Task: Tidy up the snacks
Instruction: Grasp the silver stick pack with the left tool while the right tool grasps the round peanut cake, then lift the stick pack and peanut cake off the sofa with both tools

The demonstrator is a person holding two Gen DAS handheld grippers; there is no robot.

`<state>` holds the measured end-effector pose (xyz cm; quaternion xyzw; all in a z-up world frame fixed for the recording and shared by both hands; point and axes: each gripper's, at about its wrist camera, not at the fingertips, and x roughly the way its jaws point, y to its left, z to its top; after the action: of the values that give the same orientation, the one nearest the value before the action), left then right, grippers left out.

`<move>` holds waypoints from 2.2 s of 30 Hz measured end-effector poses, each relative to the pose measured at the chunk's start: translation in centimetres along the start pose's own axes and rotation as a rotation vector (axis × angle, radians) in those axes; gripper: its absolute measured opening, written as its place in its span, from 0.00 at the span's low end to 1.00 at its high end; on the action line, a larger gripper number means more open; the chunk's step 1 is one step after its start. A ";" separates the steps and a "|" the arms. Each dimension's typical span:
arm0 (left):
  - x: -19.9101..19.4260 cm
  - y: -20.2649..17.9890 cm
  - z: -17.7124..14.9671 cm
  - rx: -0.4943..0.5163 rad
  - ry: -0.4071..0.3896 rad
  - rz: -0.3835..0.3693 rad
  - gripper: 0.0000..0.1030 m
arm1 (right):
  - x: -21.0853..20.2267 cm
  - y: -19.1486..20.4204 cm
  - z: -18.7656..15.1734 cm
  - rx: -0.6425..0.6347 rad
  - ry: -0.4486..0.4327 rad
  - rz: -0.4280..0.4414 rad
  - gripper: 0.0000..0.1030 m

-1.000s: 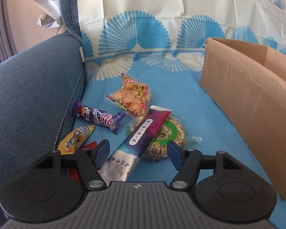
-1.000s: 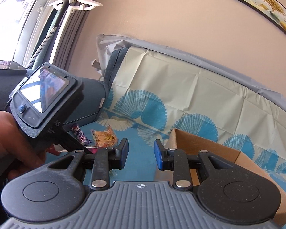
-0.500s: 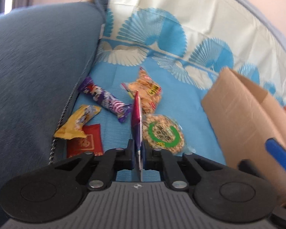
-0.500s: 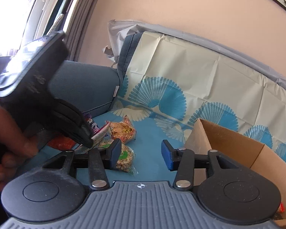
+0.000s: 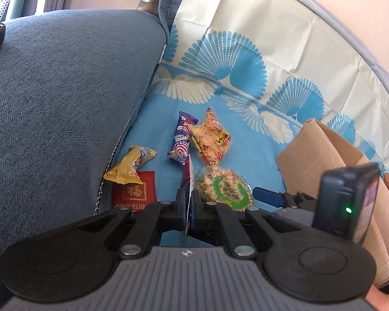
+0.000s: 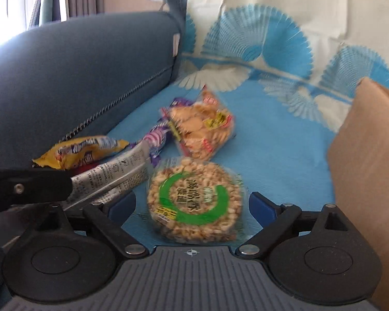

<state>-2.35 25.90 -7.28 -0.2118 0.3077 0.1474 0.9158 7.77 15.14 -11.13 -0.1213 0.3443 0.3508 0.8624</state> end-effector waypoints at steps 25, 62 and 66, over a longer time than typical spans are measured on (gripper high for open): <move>-2.2 -0.3 -1.0 -0.009 0.152 -0.157 0.01 | -16.6 1.3 -10.2 -0.218 0.049 0.155 0.80; 3.7 -5.4 -3.4 0.266 0.296 0.222 0.44 | -14.5 0.2 -10.9 -0.118 0.080 0.112 0.82; 3.5 -5.6 -3.5 0.275 0.291 0.209 0.29 | -14.6 0.3 -11.0 -0.122 0.080 0.109 0.82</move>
<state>0.81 19.85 -10.31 -0.0710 0.4739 0.1660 0.8619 -5.56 2.79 -9.28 -0.1685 0.3624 0.4125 0.8186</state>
